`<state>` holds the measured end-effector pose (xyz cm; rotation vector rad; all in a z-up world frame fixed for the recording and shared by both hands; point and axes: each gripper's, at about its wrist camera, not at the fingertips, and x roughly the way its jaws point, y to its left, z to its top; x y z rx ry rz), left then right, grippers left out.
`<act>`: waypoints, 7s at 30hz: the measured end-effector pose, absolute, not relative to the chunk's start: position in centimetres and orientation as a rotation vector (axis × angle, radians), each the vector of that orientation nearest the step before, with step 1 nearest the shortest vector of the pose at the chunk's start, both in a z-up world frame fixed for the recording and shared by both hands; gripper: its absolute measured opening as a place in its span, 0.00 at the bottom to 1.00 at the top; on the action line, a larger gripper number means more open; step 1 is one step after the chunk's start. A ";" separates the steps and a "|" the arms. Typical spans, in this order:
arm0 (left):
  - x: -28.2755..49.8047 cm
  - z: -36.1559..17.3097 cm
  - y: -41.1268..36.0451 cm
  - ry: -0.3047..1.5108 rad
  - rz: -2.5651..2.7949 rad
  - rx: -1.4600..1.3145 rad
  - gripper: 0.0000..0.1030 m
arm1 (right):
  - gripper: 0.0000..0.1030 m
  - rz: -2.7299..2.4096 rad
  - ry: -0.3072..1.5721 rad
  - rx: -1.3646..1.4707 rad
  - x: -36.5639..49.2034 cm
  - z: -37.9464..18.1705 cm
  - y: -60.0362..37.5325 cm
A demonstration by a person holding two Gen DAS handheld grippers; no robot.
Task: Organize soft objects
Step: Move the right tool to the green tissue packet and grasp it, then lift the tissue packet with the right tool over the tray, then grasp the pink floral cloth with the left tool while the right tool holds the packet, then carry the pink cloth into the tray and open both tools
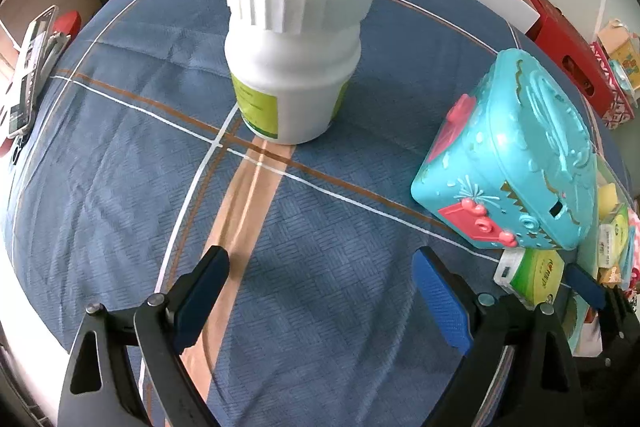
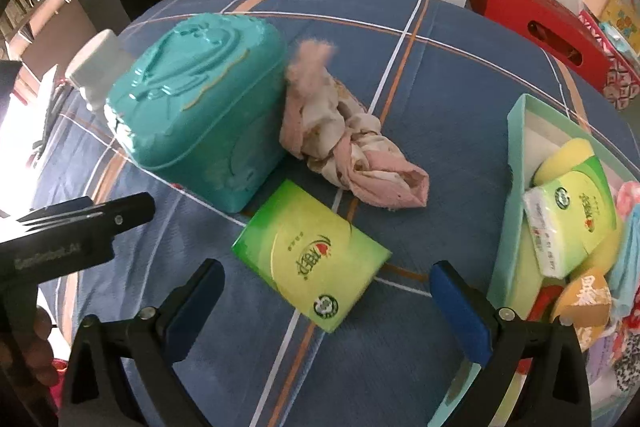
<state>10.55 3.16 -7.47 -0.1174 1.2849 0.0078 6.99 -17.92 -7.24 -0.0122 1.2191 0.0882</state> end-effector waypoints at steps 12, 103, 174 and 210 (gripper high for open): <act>10.8 -8.1 0.8 1.293 0.030 -0.089 0.90 | 0.93 0.086 1.224 -0.069 7.3 -8.5 -17.1; 10.2 -6.5 -19.5 1.075 -0.112 0.111 0.20 | 0.77 -0.331 0.993 0.257 1.0 0.9 -33.1; 1.5 -4.4 -23.3 1.316 -0.734 0.065 0.37 | 0.86 -0.513 1.120 0.326 -2.8 -2.0 -39.4; 4.5 -1.0 -15.8 1.011 -0.230 0.189 0.91 | 1.00 -0.378 1.026 0.257 -1.0 0.6 -34.3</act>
